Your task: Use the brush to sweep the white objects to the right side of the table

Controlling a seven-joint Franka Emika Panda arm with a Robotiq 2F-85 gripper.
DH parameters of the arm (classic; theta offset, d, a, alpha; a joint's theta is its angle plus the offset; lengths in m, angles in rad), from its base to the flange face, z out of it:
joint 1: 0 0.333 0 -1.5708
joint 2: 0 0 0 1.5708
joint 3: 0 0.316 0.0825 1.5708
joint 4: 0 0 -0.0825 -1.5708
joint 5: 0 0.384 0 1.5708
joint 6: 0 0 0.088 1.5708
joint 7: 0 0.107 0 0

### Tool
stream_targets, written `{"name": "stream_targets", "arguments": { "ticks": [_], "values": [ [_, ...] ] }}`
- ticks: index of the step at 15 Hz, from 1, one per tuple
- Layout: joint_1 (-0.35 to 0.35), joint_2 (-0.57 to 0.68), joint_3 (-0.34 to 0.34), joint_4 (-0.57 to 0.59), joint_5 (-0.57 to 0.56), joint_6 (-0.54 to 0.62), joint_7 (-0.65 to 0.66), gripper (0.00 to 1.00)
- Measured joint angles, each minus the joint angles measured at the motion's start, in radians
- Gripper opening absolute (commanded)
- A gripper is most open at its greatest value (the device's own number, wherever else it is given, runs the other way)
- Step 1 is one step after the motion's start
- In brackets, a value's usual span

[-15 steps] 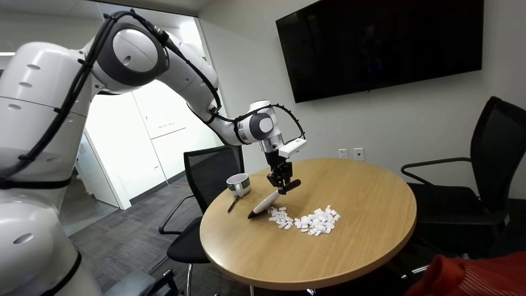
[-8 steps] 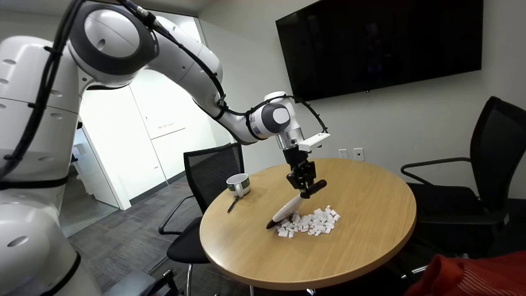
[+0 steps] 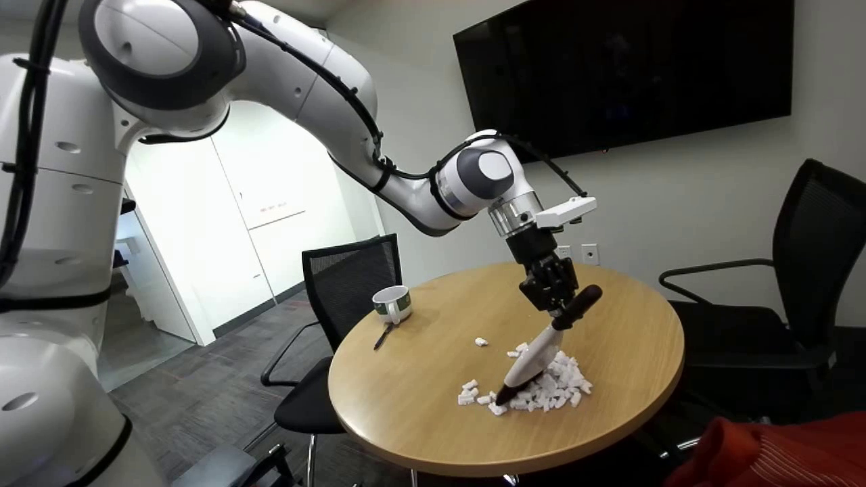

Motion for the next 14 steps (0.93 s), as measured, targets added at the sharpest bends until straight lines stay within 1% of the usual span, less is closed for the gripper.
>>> {"name": "stream_targets", "arguments": {
  "ticks": [2,3,6,8,11,14],
  "values": [
    [-0.030,0.000,0.010,0.013,0.034,0.000,-0.043,0.13],
    [-0.051,-0.001,0.028,0.018,0.086,0.004,-0.089,0.13],
    [-0.110,-0.009,0.104,0.028,0.284,0.005,-0.236,0.13],
    [-0.135,-0.018,0.152,0.030,0.423,0.004,-0.330,0.13],
    [-0.143,-0.025,0.206,0.040,0.583,0.001,-0.431,0.13],
    [-0.130,-0.020,0.238,0.062,0.669,-0.002,-0.453,0.13]
  ]
}}
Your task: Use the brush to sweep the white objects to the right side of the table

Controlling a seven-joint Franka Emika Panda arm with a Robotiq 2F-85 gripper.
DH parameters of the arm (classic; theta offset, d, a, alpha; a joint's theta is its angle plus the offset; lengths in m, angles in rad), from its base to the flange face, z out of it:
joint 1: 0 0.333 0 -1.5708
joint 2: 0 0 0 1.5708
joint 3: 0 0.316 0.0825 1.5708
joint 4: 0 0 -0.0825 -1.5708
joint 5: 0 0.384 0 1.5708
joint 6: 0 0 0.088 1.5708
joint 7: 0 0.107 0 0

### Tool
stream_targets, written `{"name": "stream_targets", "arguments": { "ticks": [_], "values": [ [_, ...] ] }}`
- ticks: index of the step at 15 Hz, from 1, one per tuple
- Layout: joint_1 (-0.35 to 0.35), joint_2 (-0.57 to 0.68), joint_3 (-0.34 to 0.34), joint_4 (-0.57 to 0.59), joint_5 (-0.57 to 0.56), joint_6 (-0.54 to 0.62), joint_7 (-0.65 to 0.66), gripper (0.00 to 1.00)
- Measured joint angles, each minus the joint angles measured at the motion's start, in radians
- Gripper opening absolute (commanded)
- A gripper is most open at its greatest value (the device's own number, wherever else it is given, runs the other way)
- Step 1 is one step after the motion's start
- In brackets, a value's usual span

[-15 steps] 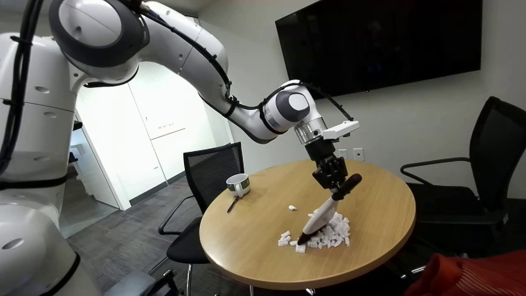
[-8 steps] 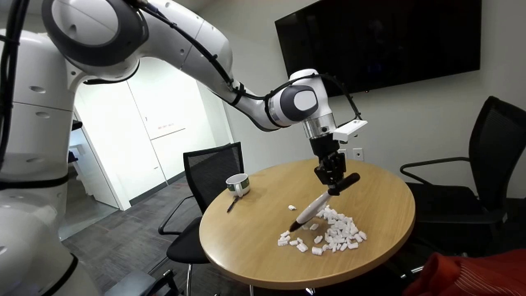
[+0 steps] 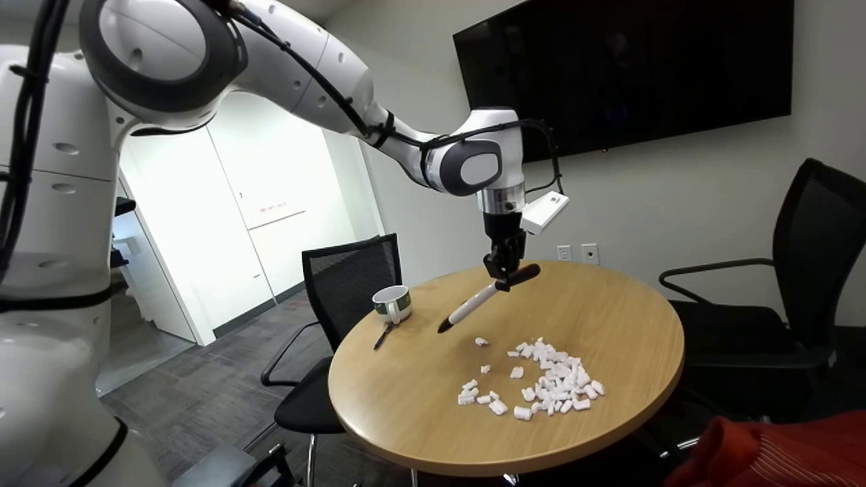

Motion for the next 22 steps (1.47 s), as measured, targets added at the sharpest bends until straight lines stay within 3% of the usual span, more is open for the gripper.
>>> {"name": "stream_targets", "arguments": {
  "ticks": [5,13,22],
  "values": [
    [0.067,0.066,-0.005,0.072,-0.005,0.000,0.087,0.13],
    [0.128,0.215,-0.034,0.180,-0.144,0.001,0.288,0.13],
    [0.084,0.182,-0.204,0.168,-0.365,-0.018,0.346,0.13]
  ]
}}
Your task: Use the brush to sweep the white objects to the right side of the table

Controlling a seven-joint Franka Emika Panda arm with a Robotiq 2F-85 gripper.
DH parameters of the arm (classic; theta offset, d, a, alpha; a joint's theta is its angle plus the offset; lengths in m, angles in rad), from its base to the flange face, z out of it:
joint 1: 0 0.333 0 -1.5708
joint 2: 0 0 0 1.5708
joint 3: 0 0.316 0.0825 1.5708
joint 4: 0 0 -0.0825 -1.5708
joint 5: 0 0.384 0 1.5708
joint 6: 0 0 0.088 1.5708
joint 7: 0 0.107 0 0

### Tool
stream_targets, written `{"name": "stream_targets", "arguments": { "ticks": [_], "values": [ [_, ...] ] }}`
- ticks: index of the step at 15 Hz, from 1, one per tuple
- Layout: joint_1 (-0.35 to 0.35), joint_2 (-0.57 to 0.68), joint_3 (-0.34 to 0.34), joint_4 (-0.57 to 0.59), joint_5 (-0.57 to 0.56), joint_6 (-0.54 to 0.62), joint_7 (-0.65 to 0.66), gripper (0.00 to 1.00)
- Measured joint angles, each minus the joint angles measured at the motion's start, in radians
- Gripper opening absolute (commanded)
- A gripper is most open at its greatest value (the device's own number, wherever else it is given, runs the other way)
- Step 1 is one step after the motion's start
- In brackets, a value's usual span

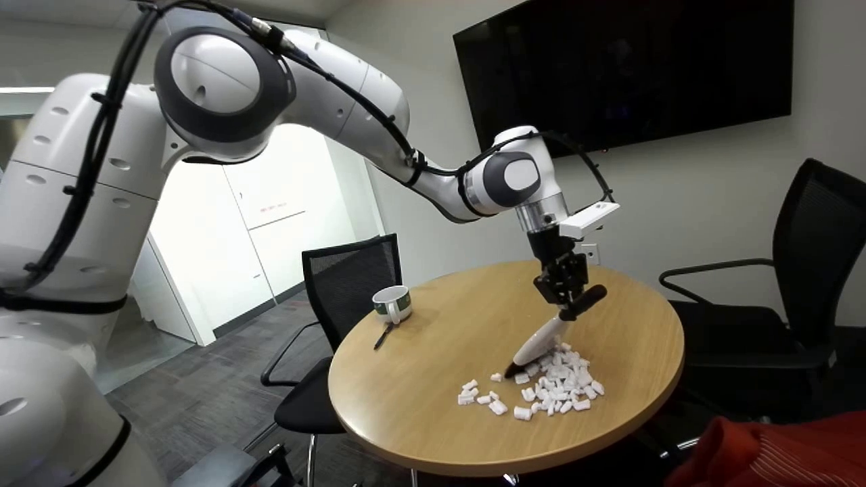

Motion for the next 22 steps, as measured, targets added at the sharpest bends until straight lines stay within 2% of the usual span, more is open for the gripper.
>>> {"name": "stream_targets", "arguments": {
  "ticks": [2,4,10,18,22],
  "values": [
    [-0.028,-0.018,-0.017,-0.006,-0.016,0.000,-0.002,0.13],
    [-0.063,-0.034,-0.003,-0.011,-0.004,0.000,-0.017,0.13],
    [-0.147,-0.074,0.128,-0.037,0.206,0.000,-0.207,0.13],
    [-0.123,-0.102,0.272,-0.136,0.428,0.005,-0.465,0.13],
    [-0.074,-0.100,0.317,-0.168,0.448,-0.017,-0.604,0.13]
  ]
}}
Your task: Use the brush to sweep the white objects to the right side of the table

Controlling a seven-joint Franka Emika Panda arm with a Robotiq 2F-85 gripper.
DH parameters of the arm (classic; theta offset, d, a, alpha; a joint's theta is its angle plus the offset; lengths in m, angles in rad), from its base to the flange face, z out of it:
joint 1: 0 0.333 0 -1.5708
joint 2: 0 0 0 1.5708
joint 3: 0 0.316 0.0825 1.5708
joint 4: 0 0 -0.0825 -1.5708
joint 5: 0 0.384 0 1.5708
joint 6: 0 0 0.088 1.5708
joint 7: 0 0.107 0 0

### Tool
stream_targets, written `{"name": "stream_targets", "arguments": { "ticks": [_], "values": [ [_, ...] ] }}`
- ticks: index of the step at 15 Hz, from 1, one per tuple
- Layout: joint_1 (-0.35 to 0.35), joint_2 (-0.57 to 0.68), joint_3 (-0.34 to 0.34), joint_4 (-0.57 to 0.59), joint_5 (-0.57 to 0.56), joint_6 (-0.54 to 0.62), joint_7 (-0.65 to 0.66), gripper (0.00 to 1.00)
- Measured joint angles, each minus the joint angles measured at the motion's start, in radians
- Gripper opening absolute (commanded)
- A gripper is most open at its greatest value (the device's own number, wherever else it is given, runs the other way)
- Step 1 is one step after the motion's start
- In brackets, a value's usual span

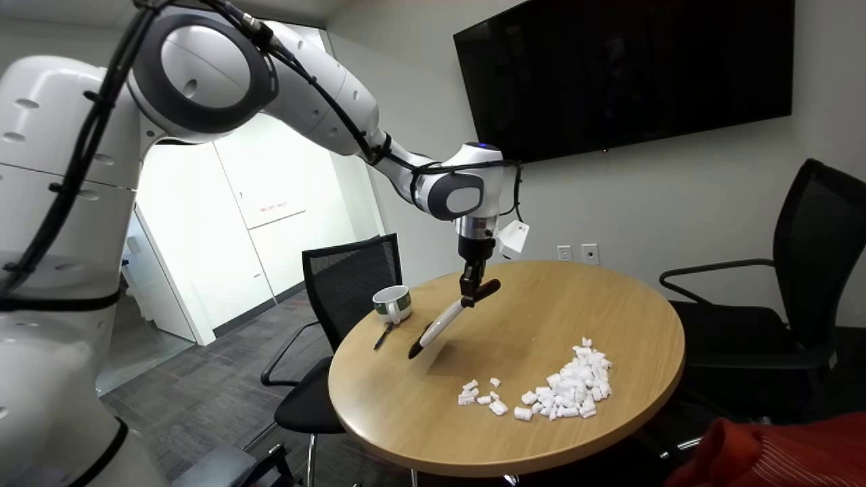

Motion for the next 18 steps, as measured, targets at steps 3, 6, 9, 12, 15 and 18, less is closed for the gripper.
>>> {"name": "stream_targets", "arguments": {
  "ticks": [3,6,9,12,15,18],
  "values": [
    [0.048,0.004,0.000,0.003,-0.027,-0.059,-0.090,0.13],
    [0.083,0.029,-0.006,0.031,-0.086,-0.126,-0.172,0.13],
    [0.103,0.075,-0.025,0.088,-0.172,-0.183,-0.269,0.13],
    [0.083,0.136,-0.015,0.154,-0.298,-0.199,-0.348,0.13],
    [-0.025,0.214,0.119,0.220,-0.498,-0.198,-0.340,0.13],
    [-0.092,0.301,0.199,0.280,-0.614,-0.197,-0.340,0.13]
  ]
}}
